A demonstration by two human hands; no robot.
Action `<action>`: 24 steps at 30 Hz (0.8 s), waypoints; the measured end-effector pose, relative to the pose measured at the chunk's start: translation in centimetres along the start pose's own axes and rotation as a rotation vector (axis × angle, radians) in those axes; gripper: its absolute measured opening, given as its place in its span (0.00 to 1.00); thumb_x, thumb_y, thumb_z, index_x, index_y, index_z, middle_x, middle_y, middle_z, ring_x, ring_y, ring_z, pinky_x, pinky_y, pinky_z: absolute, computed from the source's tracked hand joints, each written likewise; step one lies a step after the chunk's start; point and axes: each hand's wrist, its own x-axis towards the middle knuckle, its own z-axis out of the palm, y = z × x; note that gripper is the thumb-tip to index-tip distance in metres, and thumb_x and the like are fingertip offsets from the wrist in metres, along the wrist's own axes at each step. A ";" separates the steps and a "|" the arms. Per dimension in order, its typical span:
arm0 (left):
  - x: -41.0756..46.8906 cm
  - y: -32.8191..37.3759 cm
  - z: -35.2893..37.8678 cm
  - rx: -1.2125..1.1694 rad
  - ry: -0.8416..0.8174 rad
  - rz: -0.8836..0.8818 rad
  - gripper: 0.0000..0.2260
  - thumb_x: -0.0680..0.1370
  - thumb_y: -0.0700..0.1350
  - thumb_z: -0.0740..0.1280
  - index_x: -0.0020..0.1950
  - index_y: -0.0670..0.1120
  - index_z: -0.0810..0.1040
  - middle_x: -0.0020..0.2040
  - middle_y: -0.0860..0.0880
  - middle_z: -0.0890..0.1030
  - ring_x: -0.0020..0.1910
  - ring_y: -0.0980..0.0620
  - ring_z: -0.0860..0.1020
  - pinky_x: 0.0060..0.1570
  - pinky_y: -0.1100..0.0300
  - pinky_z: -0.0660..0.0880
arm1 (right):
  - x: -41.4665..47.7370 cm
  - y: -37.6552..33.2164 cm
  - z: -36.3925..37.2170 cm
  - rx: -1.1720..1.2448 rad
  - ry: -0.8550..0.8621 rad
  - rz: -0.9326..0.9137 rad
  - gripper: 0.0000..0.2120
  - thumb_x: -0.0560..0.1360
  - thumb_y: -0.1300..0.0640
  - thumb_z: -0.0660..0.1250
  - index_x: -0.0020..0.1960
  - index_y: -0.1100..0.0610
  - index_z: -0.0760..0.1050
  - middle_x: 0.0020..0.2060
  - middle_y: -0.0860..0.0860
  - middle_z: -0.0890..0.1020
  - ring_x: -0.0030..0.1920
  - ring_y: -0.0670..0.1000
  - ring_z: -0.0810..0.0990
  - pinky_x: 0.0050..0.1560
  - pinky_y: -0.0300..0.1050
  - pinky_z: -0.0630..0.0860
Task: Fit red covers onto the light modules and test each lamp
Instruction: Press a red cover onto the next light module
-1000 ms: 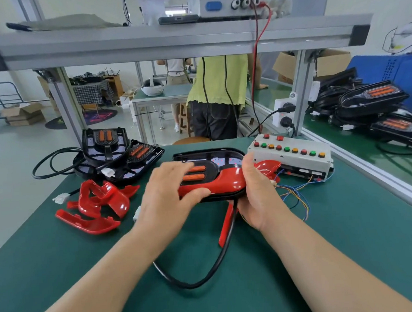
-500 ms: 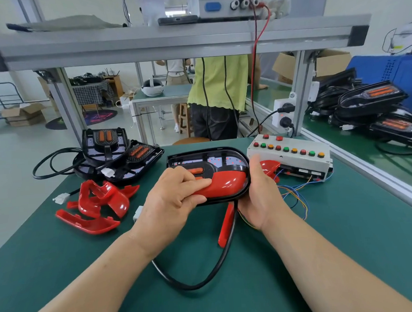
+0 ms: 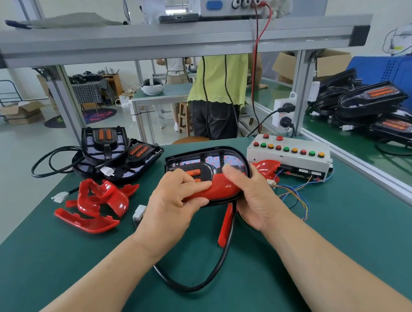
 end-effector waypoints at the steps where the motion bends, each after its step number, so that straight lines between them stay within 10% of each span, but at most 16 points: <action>1: -0.1 0.1 0.0 0.004 0.003 0.002 0.15 0.73 0.35 0.75 0.58 0.47 0.85 0.45 0.49 0.76 0.52 0.53 0.74 0.59 0.62 0.70 | 0.0 0.1 0.0 -0.006 0.008 -0.015 0.31 0.67 0.59 0.79 0.67 0.62 0.72 0.58 0.65 0.82 0.53 0.61 0.83 0.59 0.60 0.79; 9: -0.6 0.7 0.4 0.110 0.037 0.061 0.15 0.73 0.35 0.75 0.58 0.45 0.85 0.44 0.49 0.76 0.50 0.56 0.74 0.53 0.77 0.64 | 0.0 0.4 0.1 -0.022 0.088 -0.039 0.31 0.63 0.63 0.79 0.64 0.63 0.74 0.55 0.65 0.83 0.49 0.61 0.84 0.57 0.61 0.79; 24: -0.1 0.5 -0.4 0.168 0.003 0.110 0.15 0.72 0.35 0.76 0.58 0.45 0.85 0.44 0.49 0.76 0.48 0.47 0.75 0.53 0.51 0.74 | -0.4 -0.3 0.1 0.030 0.048 -0.026 0.31 0.61 0.56 0.79 0.61 0.60 0.75 0.48 0.58 0.85 0.46 0.55 0.85 0.50 0.52 0.83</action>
